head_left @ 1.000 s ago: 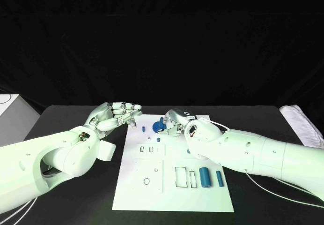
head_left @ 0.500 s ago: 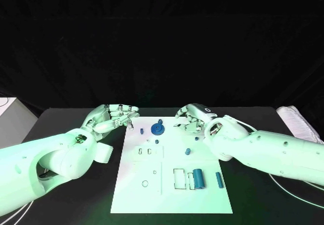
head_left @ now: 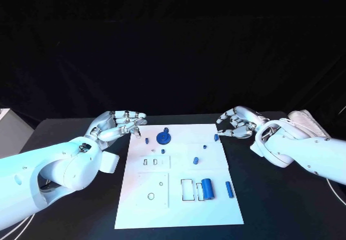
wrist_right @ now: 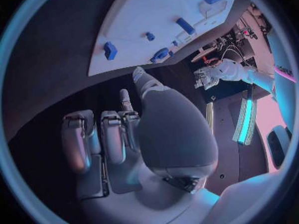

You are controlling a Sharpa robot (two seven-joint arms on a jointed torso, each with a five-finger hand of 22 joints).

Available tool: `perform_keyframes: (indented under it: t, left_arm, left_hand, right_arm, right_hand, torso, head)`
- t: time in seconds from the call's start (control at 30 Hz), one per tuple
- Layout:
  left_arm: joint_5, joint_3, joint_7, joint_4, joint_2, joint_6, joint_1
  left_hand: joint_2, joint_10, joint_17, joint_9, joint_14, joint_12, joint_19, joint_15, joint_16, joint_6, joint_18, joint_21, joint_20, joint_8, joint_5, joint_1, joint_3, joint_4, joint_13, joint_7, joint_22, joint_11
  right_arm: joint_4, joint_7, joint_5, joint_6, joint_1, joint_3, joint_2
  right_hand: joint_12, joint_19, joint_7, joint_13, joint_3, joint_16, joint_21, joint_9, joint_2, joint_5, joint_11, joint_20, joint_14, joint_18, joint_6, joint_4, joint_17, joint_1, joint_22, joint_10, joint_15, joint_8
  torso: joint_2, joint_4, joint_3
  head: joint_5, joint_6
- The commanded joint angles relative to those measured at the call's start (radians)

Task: Assemble the parts on the task board

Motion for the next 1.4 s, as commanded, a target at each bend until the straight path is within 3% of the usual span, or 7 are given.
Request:
perform_keyframes:
  t: [0.03,0.13,0.43,0.63,0.87,1.0,1.4]
  left_arm:
    - [-0.002,0.0,0.01,-0.003,0.003,0.02,0.0]
    - [-0.002,0.0,0.01,-0.007,0.004,0.02,0.0]
    - [-0.003,0.0,0.01,-0.011,0.009,0.022,0.0]
    - [-0.003,0.0,0.01,-0.013,0.01,0.023,0.0]
    - [-0.003,0.0,0.009,-0.017,0.009,0.024,0.0]
    - [-0.003,0.0,0.009,-0.02,0.008,0.024,0.0]
    - [-0.002,0.0,0.007,-0.021,0.008,0.025,0.0]
  left_hand:
    - [0.005,-0.005,-0.001,0.001,-0.009,0.0,-0.006,0.0,0.006,-0.007,0.013,0.005,-0.001,-0.006,-0.006,0.0,0.006,0.0,0.001,0.002,0.001,0.003]
    - [0.005,-0.005,-0.001,0.001,-0.009,0.0,-0.006,0.0,0.006,-0.007,0.013,0.005,-0.001,-0.006,-0.006,0.0,0.006,0.0,0.001,0.002,0.001,0.003]
    - [0.005,-0.005,-0.001,0.001,-0.009,0.0,-0.006,0.0,0.006,-0.007,0.013,0.005,-0.001,-0.006,-0.006,0.0,0.006,0.0,0.001,0.002,0.001,0.003]
    - [0.005,-0.005,-0.001,0.001,-0.009,0.0,-0.006,0.0,0.006,-0.007,0.013,0.005,-0.001,-0.006,-0.006,0.0,0.006,0.0,0.001,0.002,0.001,0.003]
    - [0.005,-0.004,-0.002,0.002,-0.011,0.0,-0.009,0.001,0.007,-0.006,0.013,0.006,0.0,-0.005,-0.006,0.0,0.007,0.0,0.002,0.002,0.002,0.003]
    - [0.005,-0.004,-0.002,0.002,-0.011,0.0,-0.009,0.001,0.007,-0.006,0.013,0.006,0.0,-0.005,-0.006,0.0,0.007,0.0,0.002,0.002,0.002,0.003]
    - [0.005,-0.004,-0.002,0.003,-0.011,0.0,-0.01,0.001,0.008,-0.006,0.013,0.007,0.0,-0.005,-0.006,-0.002,0.007,0.001,0.002,0.002,0.003,0.004]
  right_arm:
    - [-0.023,0.066,0.023,0.066,-0.007,-0.001,-0.002]
    - [-0.042,0.069,0.014,0.069,-0.012,-0.002,0.003]
    - [-0.102,0.061,-0.002,0.083,-0.02,-0.005,0.04]
    - [-0.132,0.055,-0.005,0.081,-0.041,-0.009,0.066]
    - [-0.156,0.054,-0.025,0.084,-0.055,-0.01,0.086]
    - [-0.161,0.053,-0.028,0.083,-0.057,-0.01,0.09]
    - [-0.17,0.051,-0.024,0.09,-0.062,-0.01,0.103]
  right_hand:
    - [-0.004,0.105,0.002,0.2,0.0,0.004,0.006,-0.002,0.0,0.002,0.007,0.005,0.104,-0.014,-0.005,-0.005,0.263,0.01,0.264,0.04,0.0,-0.005]
    - [-0.005,0.105,0.003,0.2,0.0,0.004,0.006,-0.002,0.0,0.002,0.007,0.005,0.104,-0.014,-0.006,-0.005,0.263,0.011,0.264,0.039,0.001,-0.005]
    - [-0.006,0.105,0.003,0.199,0.003,0.004,0.006,-0.004,-0.001,0.002,0.007,0.005,0.104,-0.014,-0.01,-0.01,0.263,0.017,0.264,0.038,0.001,-0.009]
    - [-0.005,0.105,0.003,0.2,0.009,0.004,0.006,-0.005,0.002,0.003,0.007,0.005,0.104,-0.014,-0.011,-0.014,0.263,0.024,0.264,0.039,0.001,-0.01]
    - [-0.004,0.105,0.003,0.201,0.012,0.004,0.006,-0.005,0.005,0.003,0.008,0.006,0.104,-0.014,-0.009,-0.015,0.263,0.025,0.264,0.041,0.002,-0.009]
    - [-0.003,0.105,0.003,0.201,0.014,0.004,0.006,-0.004,0.006,0.003,0.007,0.006,0.104,-0.014,-0.006,-0.015,0.263,0.025,0.264,0.041,0.001,-0.008]
    - [0.007,0.105,-0.007,0.212,0.076,0.004,0.006,-0.008,0.042,0.003,0.0,-0.004,0.104,-0.014,0.026,-0.017,0.263,0.024,0.264,0.053,-0.012,0.0]
  torso:
    - [0.001,-0.0001,0.0004]
    - [0.002,0.0005,0.0016]
    - [0.001,0.0033,-0.0047]
    - [0.002,0.0035,-0.0027]
    - [0.0,0.0046,-0.0041]
    - [0.0,0.0004,-0.0039]
    - [-0.001,0.0024,-0.0039]
  head:
    - [0.0,-0.004]
    - [0.0,-0.005]
    - [-0.005,-0.013]
    - [0.003,-0.018]
    - [0.005,-0.024]
    - [0.009,-0.025]
    - [0.005,-0.022]
